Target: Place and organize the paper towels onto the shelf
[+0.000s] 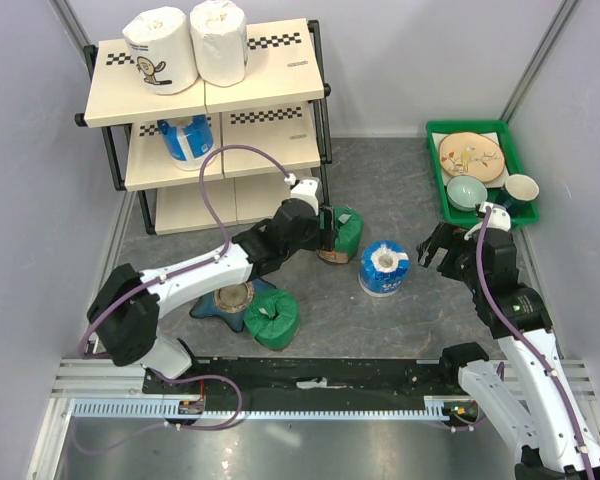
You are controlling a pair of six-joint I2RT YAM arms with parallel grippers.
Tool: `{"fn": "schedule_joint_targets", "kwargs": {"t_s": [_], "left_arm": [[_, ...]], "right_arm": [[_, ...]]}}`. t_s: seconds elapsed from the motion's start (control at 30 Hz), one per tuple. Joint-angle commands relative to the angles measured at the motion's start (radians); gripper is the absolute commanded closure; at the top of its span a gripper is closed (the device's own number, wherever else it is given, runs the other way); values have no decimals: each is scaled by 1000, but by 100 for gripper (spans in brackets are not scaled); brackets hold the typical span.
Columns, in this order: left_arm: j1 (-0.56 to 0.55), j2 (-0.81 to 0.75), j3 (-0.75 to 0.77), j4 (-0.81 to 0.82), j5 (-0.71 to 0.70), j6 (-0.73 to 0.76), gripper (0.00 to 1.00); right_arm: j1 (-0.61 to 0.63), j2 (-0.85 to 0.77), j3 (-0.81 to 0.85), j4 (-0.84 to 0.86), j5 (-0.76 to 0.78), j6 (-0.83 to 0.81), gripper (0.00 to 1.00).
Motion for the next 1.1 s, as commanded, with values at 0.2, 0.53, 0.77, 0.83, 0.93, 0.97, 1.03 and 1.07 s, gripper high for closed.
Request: {"fn": "schedule_joint_targets", "kwargs": {"t_s": [0.2, 0.53, 0.77, 0.83, 0.93, 0.97, 1.03, 1.07], "left_arm": [[-1, 77, 110, 95, -64, 15, 21], [-20, 74, 91, 107, 27, 10, 22], [-194, 140, 148, 107, 36, 32, 23], [-205, 149, 136, 107, 36, 4, 23], [-218, 166, 119, 106, 31, -27, 23], [-227, 168, 119, 101, 24, -36, 23], [-232, 181, 124, 87, 15, -44, 23], [-235, 186, 127, 84, 5, -56, 23]], "right_arm": [[-1, -4, 1, 21, -6, -12, 2], [-1, -7, -2, 25, 9, -9, 2], [-1, -58, -4, 24, 71, 14, 2], [-1, -64, -7, 24, 72, 15, 2], [-1, -62, -6, 22, 69, 15, 2], [-1, -61, -6, 24, 71, 15, 2], [-1, -56, -6, 24, 69, 14, 2], [-1, -53, -6, 24, 69, 14, 2]]}}
